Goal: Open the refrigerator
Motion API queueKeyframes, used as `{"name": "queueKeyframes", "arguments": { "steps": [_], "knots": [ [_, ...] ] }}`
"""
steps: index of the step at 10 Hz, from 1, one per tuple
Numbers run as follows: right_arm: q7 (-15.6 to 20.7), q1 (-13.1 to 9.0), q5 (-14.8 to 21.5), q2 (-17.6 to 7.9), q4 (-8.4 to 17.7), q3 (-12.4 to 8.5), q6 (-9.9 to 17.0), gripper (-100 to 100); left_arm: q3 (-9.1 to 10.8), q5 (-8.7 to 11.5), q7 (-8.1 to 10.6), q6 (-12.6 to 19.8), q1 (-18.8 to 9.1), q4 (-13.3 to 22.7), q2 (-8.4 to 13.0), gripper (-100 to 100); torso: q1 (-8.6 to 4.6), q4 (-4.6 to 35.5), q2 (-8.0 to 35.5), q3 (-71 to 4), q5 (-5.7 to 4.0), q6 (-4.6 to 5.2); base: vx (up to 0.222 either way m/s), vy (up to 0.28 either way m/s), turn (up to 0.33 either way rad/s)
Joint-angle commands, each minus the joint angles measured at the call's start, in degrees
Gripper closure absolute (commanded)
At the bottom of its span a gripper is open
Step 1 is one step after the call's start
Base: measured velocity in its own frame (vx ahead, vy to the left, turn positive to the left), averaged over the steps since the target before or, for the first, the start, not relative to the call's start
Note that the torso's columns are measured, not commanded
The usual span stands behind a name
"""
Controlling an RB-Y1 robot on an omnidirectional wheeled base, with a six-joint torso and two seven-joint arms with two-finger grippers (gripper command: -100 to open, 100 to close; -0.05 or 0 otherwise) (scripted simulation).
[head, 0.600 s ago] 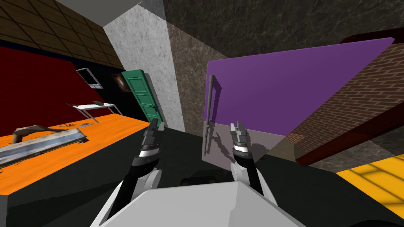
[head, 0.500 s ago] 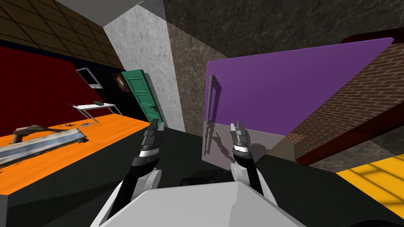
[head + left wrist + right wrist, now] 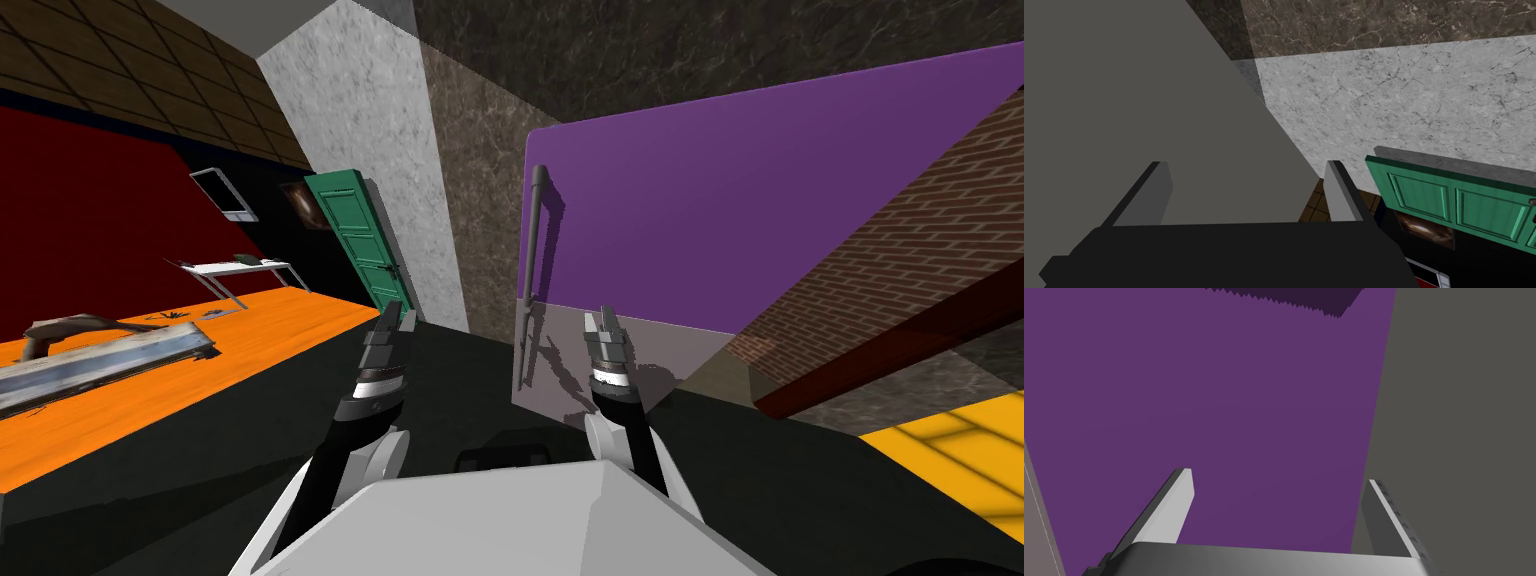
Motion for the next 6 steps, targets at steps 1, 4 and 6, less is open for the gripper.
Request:
{"name": "queueKeyframes", "arguments": {
  "steps": [1,4,6],
  "knots": [
    [0.0,0.0,0.0,0.0,0.0,0.0,0.0,0,0.0,0.0,0.0,0.0,0.0,0.0,0.0,0,0.0,4.2,4.2,-8.5,0.0,0.0,0.0,0.0,0.0],
    [-0.1,0.1,0.6,-2.6,0.3,-0.6,0.0,-100,0.0,0.0,0.0,0.0,0.0,0.0,0.0,0,0.0,16.9,16.9,-33.8,0.0,0.0,0.004,0.006,0.002],
    [-0.3,0.3,1.9,-6.0,0.9,-1.9,-0.1,-100,0.0,0.0,0.0,0.0,0.0,0.0,0.0,0,0.08,19.4,19.4,-38.9,0.03,0.0,0.008,0.048,0.007]
  ]
}}
